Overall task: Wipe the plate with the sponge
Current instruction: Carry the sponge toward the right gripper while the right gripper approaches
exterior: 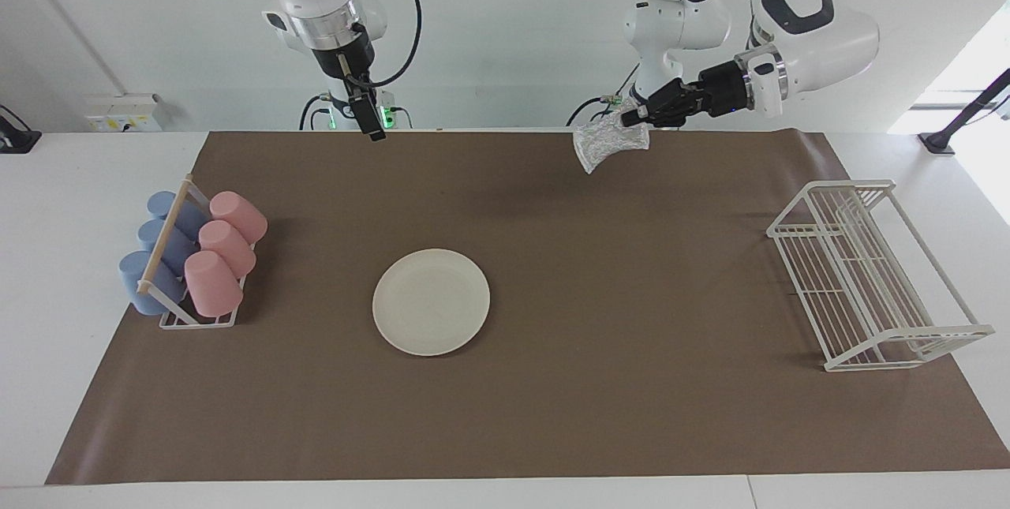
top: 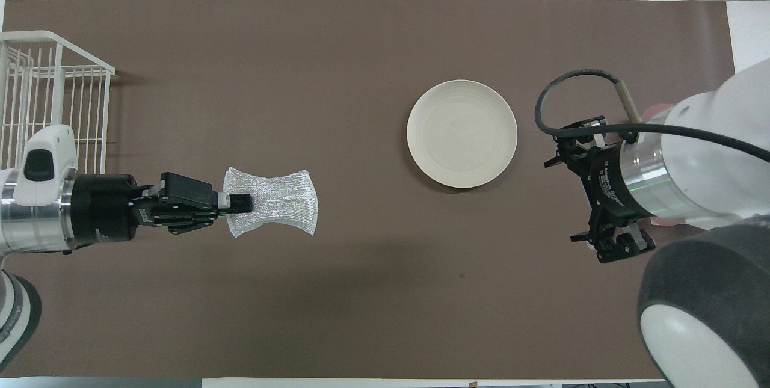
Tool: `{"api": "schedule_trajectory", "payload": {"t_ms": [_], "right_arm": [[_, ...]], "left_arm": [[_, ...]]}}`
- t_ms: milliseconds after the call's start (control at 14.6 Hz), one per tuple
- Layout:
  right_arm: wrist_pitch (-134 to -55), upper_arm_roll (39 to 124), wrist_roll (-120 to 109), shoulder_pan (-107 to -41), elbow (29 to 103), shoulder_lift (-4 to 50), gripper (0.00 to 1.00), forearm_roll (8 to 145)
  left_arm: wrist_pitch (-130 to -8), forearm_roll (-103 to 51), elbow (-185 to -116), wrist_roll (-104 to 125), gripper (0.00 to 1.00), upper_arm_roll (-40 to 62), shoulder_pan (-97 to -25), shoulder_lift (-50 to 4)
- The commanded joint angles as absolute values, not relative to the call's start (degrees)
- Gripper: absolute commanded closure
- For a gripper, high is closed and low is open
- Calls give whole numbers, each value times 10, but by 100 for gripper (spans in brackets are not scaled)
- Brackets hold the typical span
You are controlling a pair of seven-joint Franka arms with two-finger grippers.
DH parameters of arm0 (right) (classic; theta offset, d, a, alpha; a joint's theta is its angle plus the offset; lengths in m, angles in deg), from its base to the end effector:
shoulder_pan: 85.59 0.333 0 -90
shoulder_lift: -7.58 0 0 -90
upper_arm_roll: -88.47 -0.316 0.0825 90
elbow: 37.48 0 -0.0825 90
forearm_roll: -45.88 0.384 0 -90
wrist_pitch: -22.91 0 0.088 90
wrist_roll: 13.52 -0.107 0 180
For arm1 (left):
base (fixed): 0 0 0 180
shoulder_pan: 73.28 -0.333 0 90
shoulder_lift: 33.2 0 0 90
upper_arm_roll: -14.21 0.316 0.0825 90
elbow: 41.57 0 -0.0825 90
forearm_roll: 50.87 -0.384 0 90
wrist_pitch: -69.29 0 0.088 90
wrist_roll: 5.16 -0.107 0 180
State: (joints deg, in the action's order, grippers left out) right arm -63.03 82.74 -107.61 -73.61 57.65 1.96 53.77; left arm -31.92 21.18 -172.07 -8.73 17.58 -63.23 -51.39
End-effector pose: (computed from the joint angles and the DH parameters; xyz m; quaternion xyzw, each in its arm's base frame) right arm 0.4858 0.1742 0.6297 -0.7854 0.6149 0.0705 0.0099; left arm 0.4424 -0.1338 0.5251 0.8118 0.0957 -0.0963 0.5680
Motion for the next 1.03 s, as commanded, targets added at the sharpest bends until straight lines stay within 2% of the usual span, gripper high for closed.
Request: {"api": "schedule_trajectory", "payload": {"t_ms": [0,205,342,479,685,959], "right_arm": [[-668,819,-1158,-688,600,5,0,547],[-690,810,-1217,-658,600,9,0,547],[-739,806,-1305,-594,612,13,0,547],[-753,806,-1337,-570,620,12,0,548],[-817,806,-1406,-534,636,19,0,548],[-845,805,-1411,-509,675,10,0,548]], "left_arm": [[-336,286,-1786,-191,100,183,-595,-540],[-359,343,-1817,-268,100,180,-541,-546],[-406,375,-1858,-328,100,180,-503,-570],[-407,390,-1877,-373,100,180,-502,-579],[-406,410,-1882,-377,100,181,-502,-582],[-402,410,-1893,-377,100,183,-506,-591]]}}
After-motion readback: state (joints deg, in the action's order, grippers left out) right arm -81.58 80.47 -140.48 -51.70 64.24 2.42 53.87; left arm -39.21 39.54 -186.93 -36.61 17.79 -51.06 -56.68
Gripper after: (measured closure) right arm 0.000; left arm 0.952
